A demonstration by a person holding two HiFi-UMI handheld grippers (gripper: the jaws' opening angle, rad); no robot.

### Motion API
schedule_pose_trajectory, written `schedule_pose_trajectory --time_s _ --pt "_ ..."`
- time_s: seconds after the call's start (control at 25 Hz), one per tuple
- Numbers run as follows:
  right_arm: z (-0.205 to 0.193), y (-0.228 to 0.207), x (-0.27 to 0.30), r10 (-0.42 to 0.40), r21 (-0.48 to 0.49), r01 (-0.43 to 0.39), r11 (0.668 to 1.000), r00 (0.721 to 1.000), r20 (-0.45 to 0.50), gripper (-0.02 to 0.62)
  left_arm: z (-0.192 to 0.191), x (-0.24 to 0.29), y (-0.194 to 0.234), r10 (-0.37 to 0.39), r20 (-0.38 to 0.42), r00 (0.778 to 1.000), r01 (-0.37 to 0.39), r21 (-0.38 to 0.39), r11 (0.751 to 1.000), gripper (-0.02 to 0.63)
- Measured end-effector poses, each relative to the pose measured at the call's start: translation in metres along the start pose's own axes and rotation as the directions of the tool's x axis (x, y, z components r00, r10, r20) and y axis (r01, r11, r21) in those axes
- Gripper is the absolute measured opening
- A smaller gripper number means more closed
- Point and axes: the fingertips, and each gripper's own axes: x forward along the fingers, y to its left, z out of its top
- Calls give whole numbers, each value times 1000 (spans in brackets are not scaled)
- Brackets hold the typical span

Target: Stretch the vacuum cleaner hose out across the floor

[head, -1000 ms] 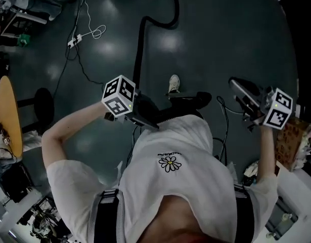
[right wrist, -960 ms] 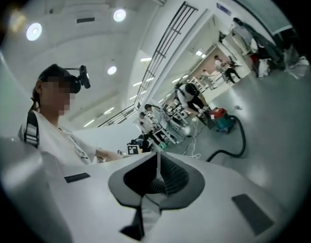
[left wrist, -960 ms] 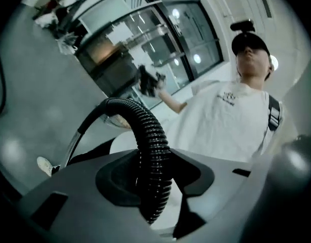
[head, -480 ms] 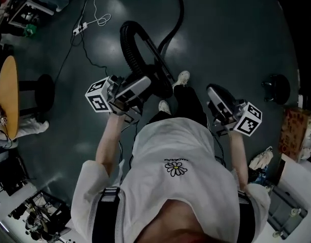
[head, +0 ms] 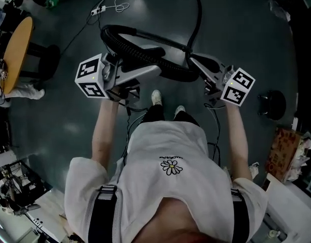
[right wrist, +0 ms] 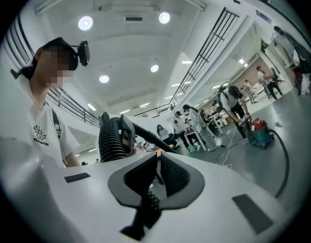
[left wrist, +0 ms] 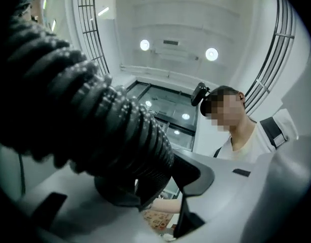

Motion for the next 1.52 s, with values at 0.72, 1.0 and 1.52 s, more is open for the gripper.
schedule_pose_trajectory --time_s 0.72,1.0,1.52 --pt "-215 180 76 -70 72 85 994 980 -185 11 -79 -108 -95 -82 -163 983 50 -196 979 135" --pt "-194 131 62 -205 -82 193 978 962 -181 12 -134 -117 -100 -176 -390 904 78 -254 964 133" --pt "-321 -58 38 -224 -172 145 974 702 -676 273 -145 -37 -99 -263 -370 891 142 -323 936 133"
